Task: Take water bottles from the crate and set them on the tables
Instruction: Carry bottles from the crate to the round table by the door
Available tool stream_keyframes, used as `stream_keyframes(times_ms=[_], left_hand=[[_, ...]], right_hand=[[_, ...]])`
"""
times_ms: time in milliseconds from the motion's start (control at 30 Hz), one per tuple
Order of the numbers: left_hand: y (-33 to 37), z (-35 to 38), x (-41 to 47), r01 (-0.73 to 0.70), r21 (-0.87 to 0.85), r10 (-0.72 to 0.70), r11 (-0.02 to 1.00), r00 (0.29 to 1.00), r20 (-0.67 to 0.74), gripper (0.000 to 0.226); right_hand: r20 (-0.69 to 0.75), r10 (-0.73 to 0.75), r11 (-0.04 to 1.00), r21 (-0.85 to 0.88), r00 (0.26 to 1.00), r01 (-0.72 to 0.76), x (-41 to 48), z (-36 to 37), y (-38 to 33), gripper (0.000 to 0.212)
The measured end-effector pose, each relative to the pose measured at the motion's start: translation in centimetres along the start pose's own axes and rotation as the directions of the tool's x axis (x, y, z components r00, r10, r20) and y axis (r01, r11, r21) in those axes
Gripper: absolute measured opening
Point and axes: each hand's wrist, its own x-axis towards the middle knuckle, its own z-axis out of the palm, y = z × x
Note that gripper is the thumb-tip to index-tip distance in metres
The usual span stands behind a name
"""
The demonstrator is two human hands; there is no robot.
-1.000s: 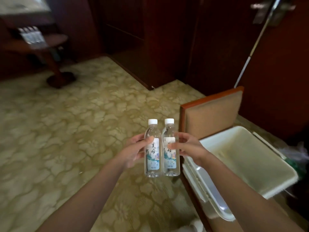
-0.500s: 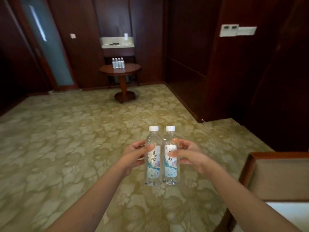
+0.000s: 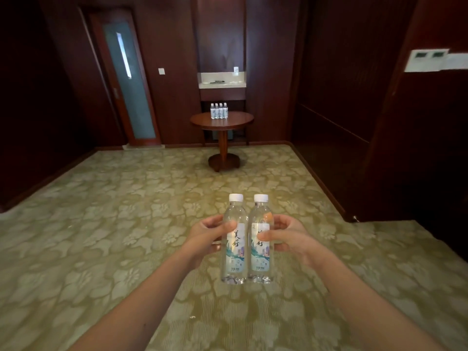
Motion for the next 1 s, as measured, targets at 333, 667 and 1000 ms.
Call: stream_keyframes(times_ms=[333,667,1000], left_hand=[[5.0,1.2,18.1,-0.060,-0.050,0.057,0.997,0.996,-0.062,0.086],[8.7,-2.1,39.1,-0.070,-0.050,0.067,0.996,0.996,-0.059,0.086],[16.9,-4.3,62.8,-0.091,-0.024,0.092,0.996,0.995,0.027,0.059]], right_hand=[[0.079,-0.054,0.996,-0.062,0.995,0.059,18.6,-6.5,-6.1,0.055],[0.085,-0.059,0.995,-0.075,0.995,0.066,39.8,-8.9,-10.1,0.057],[-0.017,-0.094,0.995,-0.048,0.995,0.093,61.7,-12.6,-17.0,0.053]])
